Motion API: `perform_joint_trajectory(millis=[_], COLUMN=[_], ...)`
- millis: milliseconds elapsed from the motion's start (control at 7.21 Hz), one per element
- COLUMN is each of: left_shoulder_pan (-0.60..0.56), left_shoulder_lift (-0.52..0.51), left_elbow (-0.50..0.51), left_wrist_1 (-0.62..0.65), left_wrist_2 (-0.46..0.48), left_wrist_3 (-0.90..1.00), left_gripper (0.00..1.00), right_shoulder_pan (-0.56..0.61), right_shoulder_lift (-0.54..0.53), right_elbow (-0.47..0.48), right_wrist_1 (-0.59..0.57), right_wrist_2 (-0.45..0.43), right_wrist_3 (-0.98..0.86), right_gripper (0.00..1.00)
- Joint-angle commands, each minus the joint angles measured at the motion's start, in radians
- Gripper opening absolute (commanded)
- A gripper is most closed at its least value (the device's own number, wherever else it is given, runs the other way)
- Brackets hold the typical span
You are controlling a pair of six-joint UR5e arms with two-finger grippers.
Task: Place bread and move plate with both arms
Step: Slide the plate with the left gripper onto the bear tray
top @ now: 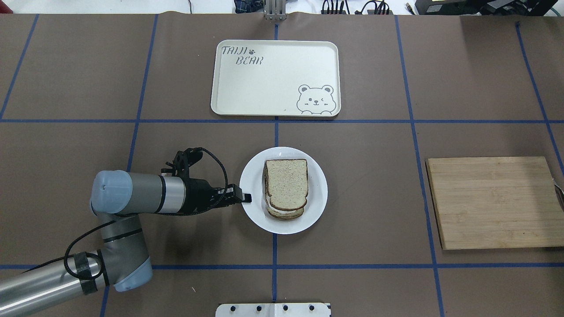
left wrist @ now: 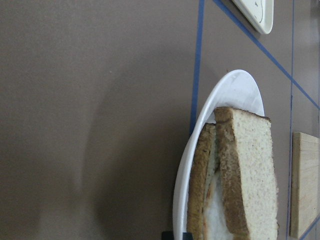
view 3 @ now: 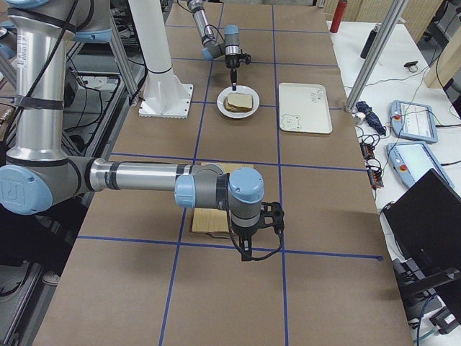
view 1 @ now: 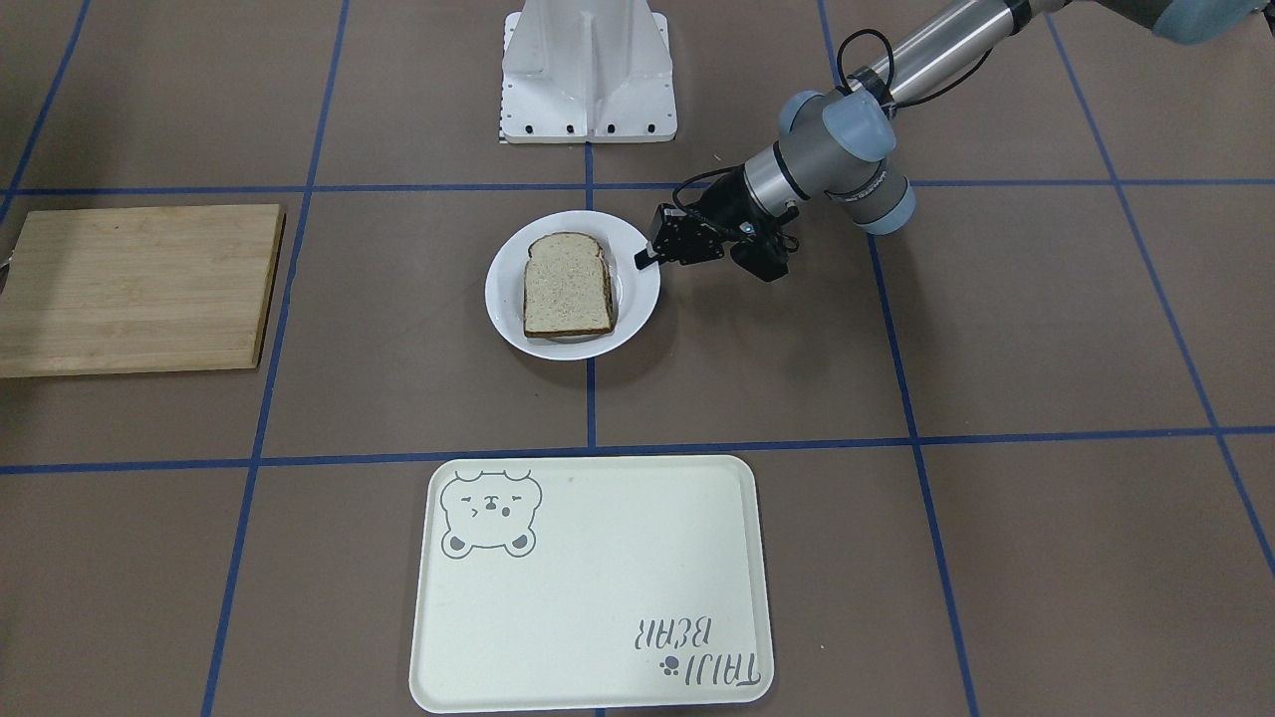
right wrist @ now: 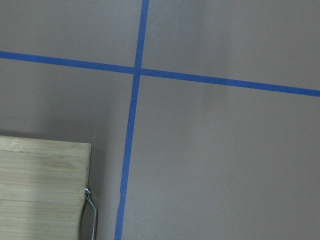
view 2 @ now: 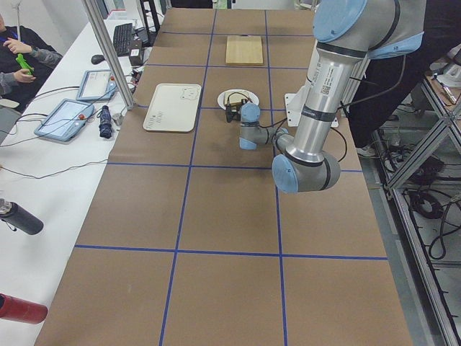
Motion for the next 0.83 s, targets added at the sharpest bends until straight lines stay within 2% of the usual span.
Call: perform_joint_trajectory(millis=[0, 139, 694], left_shoulder_pan=[-0.005, -0.014, -0.025], left_shoulder_lift=[-0.001, -0.001, -0.019], left_elbow=[-0.029, -0.059, -0.075], left_wrist_1=[-0.01, -0.01, -0.005], left_wrist_2=[0.001, 0.01, 0.325], left_wrist_3=[-0.033, -0.129, -0.298], left_gripper=[0.0, 0.0, 0.0], right_shoulder_pan=[0.0, 0.0, 0.0], right_shoulder_lift=[0.0, 0.0, -0.002], right_elbow=[0.0, 0.0, 0.0], right_wrist_1=[0.001, -0.001, -0.001], right_wrist_2=[-0.002, -0.004, 0.004], right_wrist_3=[0.0, 0.0, 0.0], right_gripper=[1.0, 1.0, 1.0])
